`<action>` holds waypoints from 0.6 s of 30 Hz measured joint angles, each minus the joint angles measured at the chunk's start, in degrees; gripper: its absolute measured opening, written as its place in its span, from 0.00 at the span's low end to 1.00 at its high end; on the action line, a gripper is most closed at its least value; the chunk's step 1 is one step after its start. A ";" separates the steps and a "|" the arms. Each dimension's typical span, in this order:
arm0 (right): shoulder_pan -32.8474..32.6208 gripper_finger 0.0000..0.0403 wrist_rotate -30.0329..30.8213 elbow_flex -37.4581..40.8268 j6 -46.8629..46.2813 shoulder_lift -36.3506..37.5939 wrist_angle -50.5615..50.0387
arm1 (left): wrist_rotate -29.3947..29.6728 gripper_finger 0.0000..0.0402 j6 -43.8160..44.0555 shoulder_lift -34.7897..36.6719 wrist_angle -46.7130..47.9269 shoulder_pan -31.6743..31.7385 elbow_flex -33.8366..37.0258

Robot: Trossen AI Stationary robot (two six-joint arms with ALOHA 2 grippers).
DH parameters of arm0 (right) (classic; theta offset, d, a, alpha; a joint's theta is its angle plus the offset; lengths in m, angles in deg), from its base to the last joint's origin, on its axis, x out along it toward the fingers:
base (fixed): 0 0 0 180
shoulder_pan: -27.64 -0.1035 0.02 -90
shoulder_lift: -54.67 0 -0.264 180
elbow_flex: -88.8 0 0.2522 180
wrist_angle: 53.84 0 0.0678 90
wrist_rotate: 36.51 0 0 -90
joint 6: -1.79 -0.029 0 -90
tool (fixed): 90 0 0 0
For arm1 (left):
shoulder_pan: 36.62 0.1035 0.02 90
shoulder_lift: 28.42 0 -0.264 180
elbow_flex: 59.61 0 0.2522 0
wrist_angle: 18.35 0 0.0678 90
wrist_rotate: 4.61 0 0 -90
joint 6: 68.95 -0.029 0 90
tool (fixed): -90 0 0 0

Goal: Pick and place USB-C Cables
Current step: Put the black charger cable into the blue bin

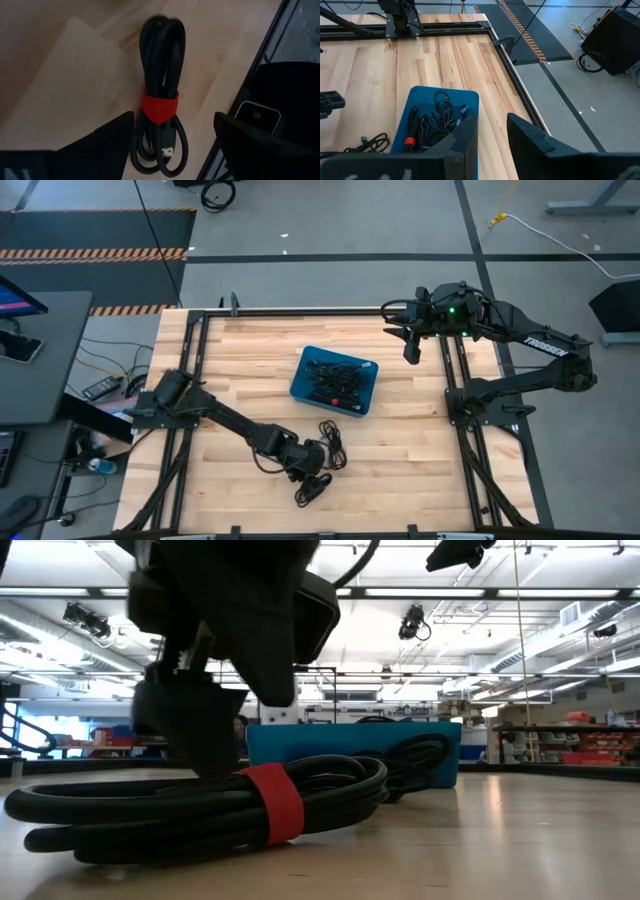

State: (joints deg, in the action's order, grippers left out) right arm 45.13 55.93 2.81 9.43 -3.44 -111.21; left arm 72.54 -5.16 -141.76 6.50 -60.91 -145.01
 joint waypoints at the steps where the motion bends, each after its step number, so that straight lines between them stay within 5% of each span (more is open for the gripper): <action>1: 0.00 0.27 0.00 0.00 0.00 0.00 0.00 | 0.15 0.70 0.10 0.00 0.00 -0.20 0.00; 18: 0.00 0.27 -0.54 -0.04 -0.57 0.01 0.31 | 1.48 0.70 3.37 -3.17 -0.52 -0.77 -0.24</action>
State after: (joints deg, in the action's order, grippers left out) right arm 45.13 55.39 2.77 8.86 -3.43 -110.91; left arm 74.02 -1.79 -144.93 5.97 -61.68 -145.25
